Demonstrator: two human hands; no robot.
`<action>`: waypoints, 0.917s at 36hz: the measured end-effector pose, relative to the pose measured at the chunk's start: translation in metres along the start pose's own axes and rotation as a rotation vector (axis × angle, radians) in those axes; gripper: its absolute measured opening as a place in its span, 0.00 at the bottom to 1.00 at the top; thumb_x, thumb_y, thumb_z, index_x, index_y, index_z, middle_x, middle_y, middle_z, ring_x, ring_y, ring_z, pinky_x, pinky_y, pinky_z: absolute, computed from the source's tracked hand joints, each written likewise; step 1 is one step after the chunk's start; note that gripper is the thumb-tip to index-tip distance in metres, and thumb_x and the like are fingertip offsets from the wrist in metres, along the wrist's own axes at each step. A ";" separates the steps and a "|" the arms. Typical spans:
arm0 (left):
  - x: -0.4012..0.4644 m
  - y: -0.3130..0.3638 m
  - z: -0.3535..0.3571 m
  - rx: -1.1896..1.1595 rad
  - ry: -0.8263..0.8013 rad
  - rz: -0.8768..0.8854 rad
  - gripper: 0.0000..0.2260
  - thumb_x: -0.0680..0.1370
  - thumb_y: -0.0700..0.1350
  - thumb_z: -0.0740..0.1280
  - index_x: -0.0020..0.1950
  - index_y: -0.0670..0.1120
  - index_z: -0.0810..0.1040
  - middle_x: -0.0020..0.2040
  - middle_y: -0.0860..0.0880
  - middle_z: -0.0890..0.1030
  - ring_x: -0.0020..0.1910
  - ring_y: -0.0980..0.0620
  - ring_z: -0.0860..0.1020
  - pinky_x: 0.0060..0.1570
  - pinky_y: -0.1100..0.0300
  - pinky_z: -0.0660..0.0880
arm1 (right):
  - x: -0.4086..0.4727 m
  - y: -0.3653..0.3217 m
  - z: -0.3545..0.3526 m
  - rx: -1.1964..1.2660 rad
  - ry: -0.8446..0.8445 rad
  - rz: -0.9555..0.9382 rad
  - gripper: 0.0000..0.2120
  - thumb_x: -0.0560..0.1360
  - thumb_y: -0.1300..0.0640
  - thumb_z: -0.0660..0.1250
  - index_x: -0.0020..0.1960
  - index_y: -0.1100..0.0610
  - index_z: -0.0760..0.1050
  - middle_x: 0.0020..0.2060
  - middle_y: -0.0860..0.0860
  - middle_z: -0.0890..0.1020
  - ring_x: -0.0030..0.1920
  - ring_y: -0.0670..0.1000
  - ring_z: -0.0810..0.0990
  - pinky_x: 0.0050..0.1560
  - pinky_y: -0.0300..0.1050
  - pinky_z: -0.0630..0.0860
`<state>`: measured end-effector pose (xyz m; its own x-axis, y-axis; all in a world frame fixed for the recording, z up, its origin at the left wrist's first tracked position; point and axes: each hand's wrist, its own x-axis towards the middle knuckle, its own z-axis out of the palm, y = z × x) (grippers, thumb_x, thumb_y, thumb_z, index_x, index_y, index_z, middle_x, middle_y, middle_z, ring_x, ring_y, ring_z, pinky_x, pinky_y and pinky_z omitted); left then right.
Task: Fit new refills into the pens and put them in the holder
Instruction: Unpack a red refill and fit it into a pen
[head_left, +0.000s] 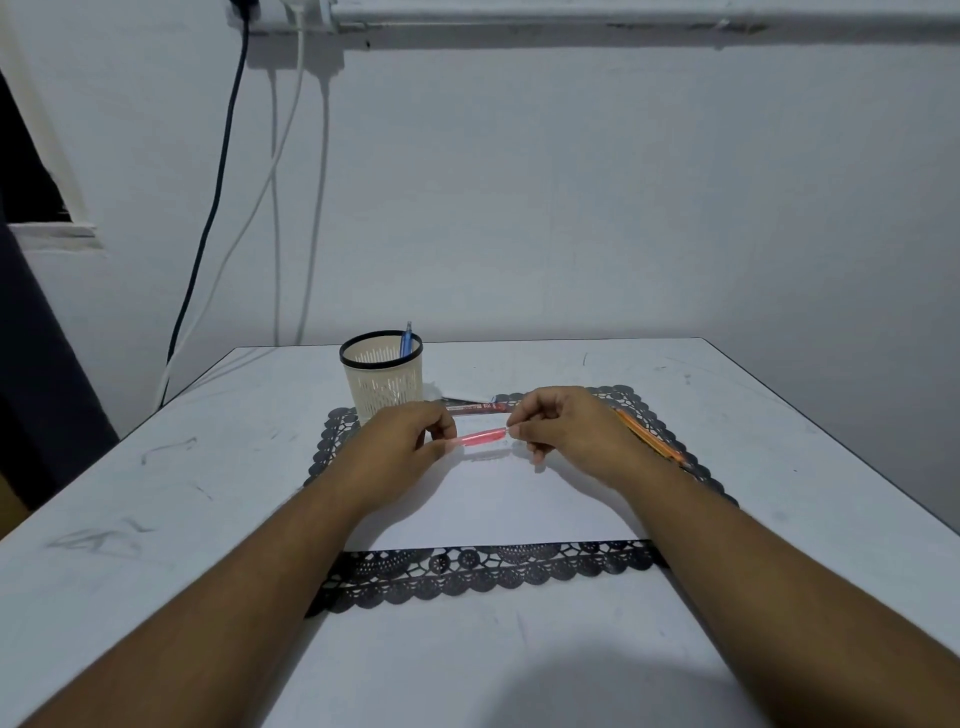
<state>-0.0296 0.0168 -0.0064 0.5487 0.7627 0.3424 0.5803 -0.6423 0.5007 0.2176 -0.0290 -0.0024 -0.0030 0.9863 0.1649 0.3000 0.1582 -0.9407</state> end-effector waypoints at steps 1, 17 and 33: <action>0.000 -0.001 0.000 0.001 -0.001 0.005 0.07 0.81 0.47 0.69 0.45 0.56 0.78 0.43 0.59 0.79 0.41 0.52 0.76 0.42 0.53 0.74 | 0.000 0.000 -0.001 -0.015 -0.014 -0.005 0.02 0.76 0.67 0.74 0.49 0.66 0.83 0.33 0.56 0.82 0.32 0.53 0.80 0.38 0.48 0.81; 0.001 -0.006 -0.001 -0.075 0.057 0.077 0.04 0.81 0.47 0.70 0.47 0.56 0.80 0.43 0.59 0.80 0.39 0.54 0.74 0.41 0.54 0.73 | 0.000 -0.002 0.004 0.387 -0.037 0.133 0.04 0.75 0.70 0.74 0.45 0.62 0.83 0.36 0.56 0.83 0.33 0.49 0.79 0.36 0.41 0.80; 0.001 -0.004 0.000 -0.078 0.089 -0.038 0.04 0.81 0.48 0.70 0.47 0.55 0.80 0.43 0.53 0.81 0.42 0.49 0.76 0.44 0.49 0.76 | 0.003 0.002 0.004 0.784 0.147 0.403 0.03 0.73 0.66 0.75 0.45 0.64 0.82 0.34 0.56 0.82 0.31 0.47 0.79 0.32 0.37 0.81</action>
<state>-0.0316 0.0205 -0.0078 0.4693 0.7925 0.3895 0.5496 -0.6073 0.5737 0.2139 -0.0255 -0.0052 0.1004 0.9664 -0.2366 -0.4872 -0.1596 -0.8586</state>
